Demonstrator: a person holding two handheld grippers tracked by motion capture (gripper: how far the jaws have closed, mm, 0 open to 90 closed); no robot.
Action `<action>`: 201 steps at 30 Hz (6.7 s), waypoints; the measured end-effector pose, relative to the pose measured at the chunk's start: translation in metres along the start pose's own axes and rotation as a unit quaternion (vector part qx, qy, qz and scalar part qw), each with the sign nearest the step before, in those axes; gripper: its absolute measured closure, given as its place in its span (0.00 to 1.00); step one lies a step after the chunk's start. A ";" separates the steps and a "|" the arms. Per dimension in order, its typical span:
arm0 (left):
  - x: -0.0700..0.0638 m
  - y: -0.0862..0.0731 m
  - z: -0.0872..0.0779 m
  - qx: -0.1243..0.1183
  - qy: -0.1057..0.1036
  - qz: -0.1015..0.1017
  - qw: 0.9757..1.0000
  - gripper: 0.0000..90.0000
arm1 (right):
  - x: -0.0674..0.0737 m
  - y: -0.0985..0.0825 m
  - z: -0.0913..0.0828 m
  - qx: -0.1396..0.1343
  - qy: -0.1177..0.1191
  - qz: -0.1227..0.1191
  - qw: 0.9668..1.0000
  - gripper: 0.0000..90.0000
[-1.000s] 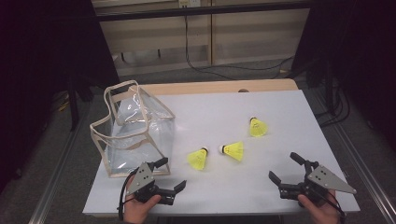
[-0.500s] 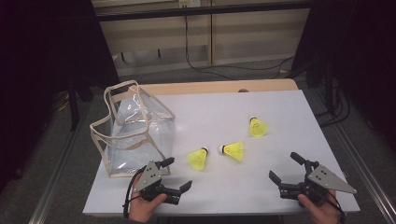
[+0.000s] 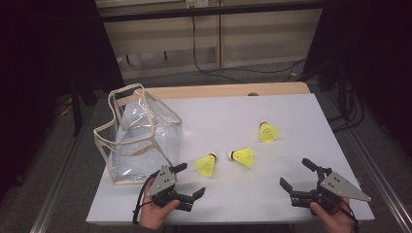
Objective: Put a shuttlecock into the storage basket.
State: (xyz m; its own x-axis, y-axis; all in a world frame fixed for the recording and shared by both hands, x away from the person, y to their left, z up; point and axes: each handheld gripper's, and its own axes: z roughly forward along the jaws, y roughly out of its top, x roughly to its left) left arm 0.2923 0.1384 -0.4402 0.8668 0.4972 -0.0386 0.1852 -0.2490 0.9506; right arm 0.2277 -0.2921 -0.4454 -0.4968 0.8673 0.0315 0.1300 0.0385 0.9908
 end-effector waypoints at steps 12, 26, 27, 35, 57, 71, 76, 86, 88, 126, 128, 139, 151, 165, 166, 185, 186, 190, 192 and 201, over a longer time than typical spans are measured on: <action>-0.003 0.001 0.011 0.018 -0.006 -0.003 1.000 0.03 | 0.000 0.000 0.000 0.001 -0.001 -0.001 1.000 0.01; -0.007 0.004 0.021 0.027 0.003 -0.010 1.000 0.02 | 0.000 0.001 -0.001 -0.004 -0.003 -0.005 1.000 0.02; -0.007 0.004 0.022 0.030 0.006 -0.010 0.999 0.02 | 0.000 0.001 -0.001 -0.004 -0.003 -0.005 1.000 0.02; -0.009 0.007 0.028 0.043 0.015 -0.017 0.999 0.02 | 0.000 0.001 -0.001 -0.004 -0.003 -0.005 1.000 0.02; -0.011 0.008 0.046 0.092 0.031 -0.065 0.993 0.06 | 0.000 0.002 -0.001 -0.005 -0.003 -0.003 1.000 0.02; -0.010 0.007 0.056 0.116 0.051 -0.076 0.989 0.12 | 0.000 0.002 -0.002 -0.006 -0.003 -0.003 1.000 0.02; -0.009 0.007 0.060 0.120 0.057 -0.076 0.988 0.13 | 0.000 0.002 -0.002 -0.007 -0.003 -0.002 1.000 0.02; -0.006 0.007 0.064 0.128 0.073 -0.082 0.986 0.17 | 0.000 0.002 -0.002 -0.008 -0.002 -0.002 1.000 0.02; -0.005 0.008 0.064 0.129 0.075 -0.084 0.985 0.17 | 0.000 0.002 -0.002 -0.008 -0.002 -0.002 1.000 0.02; 0.003 0.016 0.079 0.144 0.113 -0.093 0.979 0.35 | 0.000 0.002 -0.002 -0.009 -0.003 -0.004 1.000 0.02; 0.003 0.016 0.080 0.147 0.113 -0.089 0.979 0.38 | 0.000 0.002 -0.002 -0.009 -0.003 -0.004 1.000 0.02; 0.003 0.016 0.082 0.158 0.122 -0.078 0.977 0.42 | -0.001 0.002 -0.002 -0.009 -0.004 -0.003 1.000 0.02; 0.003 0.017 0.083 0.156 0.117 -0.085 0.977 0.49 | -0.001 0.003 -0.003 -0.011 -0.003 -0.003 1.000 0.02; 0.005 0.015 0.085 0.156 0.130 -0.107 0.973 0.51 | -0.001 0.003 -0.003 -0.011 -0.004 -0.002 1.000 0.02; 0.005 0.016 0.084 0.159 0.133 -0.102 0.973 0.51 | -0.001 0.003 -0.003 -0.010 -0.003 -0.003 1.000 0.02; 0.005 0.016 0.090 0.171 0.146 -0.103 0.969 0.62 | -0.001 0.003 -0.003 -0.011 -0.003 -0.002 1.000 0.02; 0.005 0.016 0.090 0.171 0.147 -0.103 0.969 0.63 | -0.001 0.003 -0.003 -0.011 -0.002 -0.002 1.000 0.02; 0.005 0.016 0.091 0.172 0.147 -0.102 0.969 0.67 | -0.001 0.003 -0.003 -0.012 -0.002 -0.001 1.000 0.02; 0.005 0.016 0.091 0.171 0.149 -0.105 0.968 0.69 | -0.001 0.003 -0.003 -0.012 -0.001 -0.002 1.000 0.02; 0.007 0.017 0.089 0.169 0.157 -0.106 0.967 0.77 | -0.001 0.003 -0.003 -0.012 -0.001 -0.001 1.000 0.02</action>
State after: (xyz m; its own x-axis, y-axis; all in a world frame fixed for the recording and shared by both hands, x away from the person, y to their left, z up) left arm 0.3424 0.0637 -0.4518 0.6190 0.7818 -0.0753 0.5301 -0.3451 0.7746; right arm 0.2264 -0.2945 -0.4423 -0.4950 0.8684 0.0284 0.1087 0.0294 0.9936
